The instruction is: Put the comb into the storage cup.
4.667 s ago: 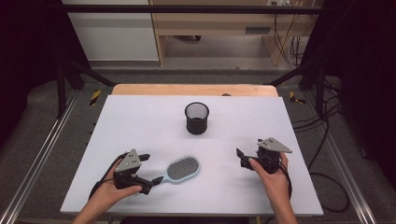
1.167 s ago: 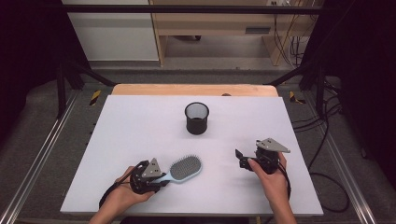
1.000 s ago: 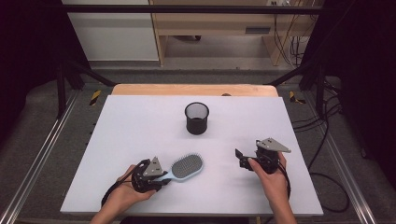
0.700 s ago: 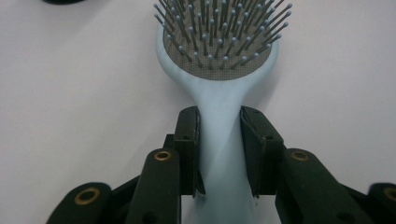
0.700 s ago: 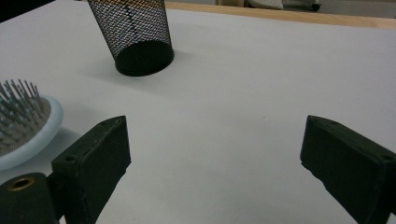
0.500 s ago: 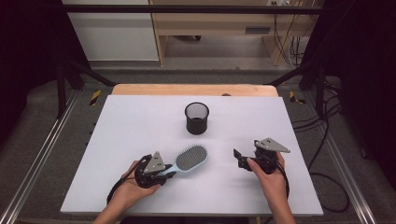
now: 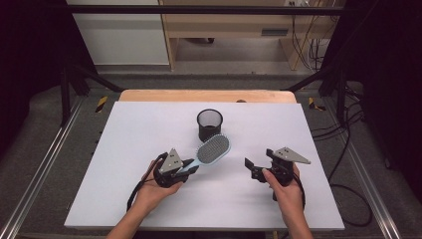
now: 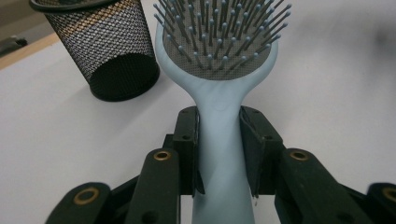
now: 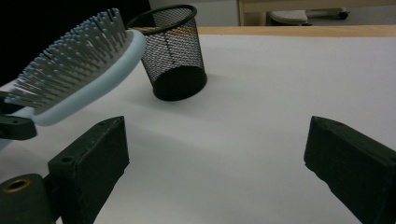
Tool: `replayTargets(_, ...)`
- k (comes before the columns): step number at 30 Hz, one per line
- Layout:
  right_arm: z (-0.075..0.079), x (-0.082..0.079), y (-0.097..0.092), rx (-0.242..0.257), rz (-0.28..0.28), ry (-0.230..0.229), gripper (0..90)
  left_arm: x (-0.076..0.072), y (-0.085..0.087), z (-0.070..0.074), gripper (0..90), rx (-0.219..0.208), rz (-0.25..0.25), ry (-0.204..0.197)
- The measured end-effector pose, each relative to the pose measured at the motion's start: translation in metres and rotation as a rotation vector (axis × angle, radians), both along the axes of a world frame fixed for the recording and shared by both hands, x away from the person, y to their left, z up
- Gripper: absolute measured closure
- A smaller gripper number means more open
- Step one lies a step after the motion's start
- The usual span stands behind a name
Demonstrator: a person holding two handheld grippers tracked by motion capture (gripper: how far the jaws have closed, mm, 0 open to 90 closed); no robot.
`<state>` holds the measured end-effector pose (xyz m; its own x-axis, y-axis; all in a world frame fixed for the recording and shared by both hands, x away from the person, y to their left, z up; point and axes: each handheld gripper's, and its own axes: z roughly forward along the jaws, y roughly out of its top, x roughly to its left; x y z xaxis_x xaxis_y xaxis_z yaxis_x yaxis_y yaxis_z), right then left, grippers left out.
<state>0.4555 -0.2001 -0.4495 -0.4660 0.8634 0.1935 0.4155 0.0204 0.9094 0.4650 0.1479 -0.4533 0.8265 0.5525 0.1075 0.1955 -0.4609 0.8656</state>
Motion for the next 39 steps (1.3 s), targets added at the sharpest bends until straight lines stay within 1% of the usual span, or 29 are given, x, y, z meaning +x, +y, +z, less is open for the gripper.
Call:
replayTargets(1, 0.001, 0.0, 0.003, 0.023, 0.015, -0.002, 6.5, -0.001, -0.001, -0.001, 69.0, -0.008, 0.0, -0.004)
replayTargets(3, 0.002, -0.001, 0.004, 0.031, 0.024, -0.001, 6.4, -0.003, 0.0, -0.001, 69.0, -0.024, 0.009, -0.019)
replayTargets(4, 0.002, -0.001, 0.007, 0.043, 0.032, -0.003, 6.4, -0.004, 0.0, -0.001, 69.0, -0.032, 0.009, -0.017)
replayTargets(5, 0.003, -0.002, 0.012, 0.068, 0.056, -0.003, 6.3, -0.005, 0.001, -0.001, 69.0, -0.034, 0.013, -0.022)
replayTargets(6, 0.003, -0.002, 0.012, 0.068, 0.056, -0.003, 6.3, -0.006, 0.001, -0.001, 69.0, -0.043, 0.015, -0.025)
replayTargets(7, 0.003, -0.002, 0.014, 0.081, 0.068, -0.004, 6.2, -0.008, 0.001, -0.001, 69.0, -0.049, 0.018, -0.029)
replayTargets(12, 0.006, -0.004, 0.028, 0.127, 0.123, 0.001, 5.5, -0.011, -0.003, -0.003, 69.0, -0.059, 0.024, -0.04)
replayTargets(13, 0.006, -0.005, 0.029, 0.126, 0.131, 0.0, 5.4, -0.012, -0.004, -0.002, 69.0, -0.057, 0.027, -0.048)
replayTargets(17, 0.007, -0.005, 0.037, 0.158, 0.159, 0.011, 5.2, -0.015, -0.007, -0.001, 69.0, -0.075, 0.039, -0.069)
replayTargets(19, 0.007, -0.006, 0.04, 0.157, 0.173, 0.01, 4.8, -0.016, -0.006, 0.0, 69.0, -0.084, 0.04, -0.071)
replayTargets(20, 0.008, -0.006, 0.042, 0.164, 0.189, 0.01, 4.3, -0.016, -0.006, -0.001, 69.0, -0.088, 0.044, -0.072)
replayTargets(25, 0.009, -0.006, 0.047, 0.172, 0.203, 0.009, 3.9, -0.017, -0.007, -0.003, 69.0, -0.107, 0.049, -0.065)
replayTargets(29, 0.009, -0.007, 0.052, 0.187, 0.217, 0.008, 3.9, -0.018, -0.007, -0.005, 69.0, -0.106, 0.047, -0.066)
replayTargets(31, 0.01, -0.007, 0.054, 0.178, 0.225, 0.003, 3.9, -0.018, -0.008, -0.005, 69.0, -0.109, 0.045, -0.066)
replayTargets(34, 0.011, -0.008, 0.056, 0.182, 0.231, 0.002, 3.8, -0.018, -0.01, -0.004, 69.0, -0.116, 0.039, -0.064)
replayTargets(37, 0.01, -0.009, 0.057, 0.185, 0.235, 0.007, 3.6, -0.021, -0.013, -0.005, 69.0, -0.106, 0.028, -0.07)
replayTargets(39, 0.01, -0.009, 0.059, 0.187, 0.238, 0.01, 3.4, -0.023, -0.014, -0.004, 69.0, -0.107, 0.027, -0.073)
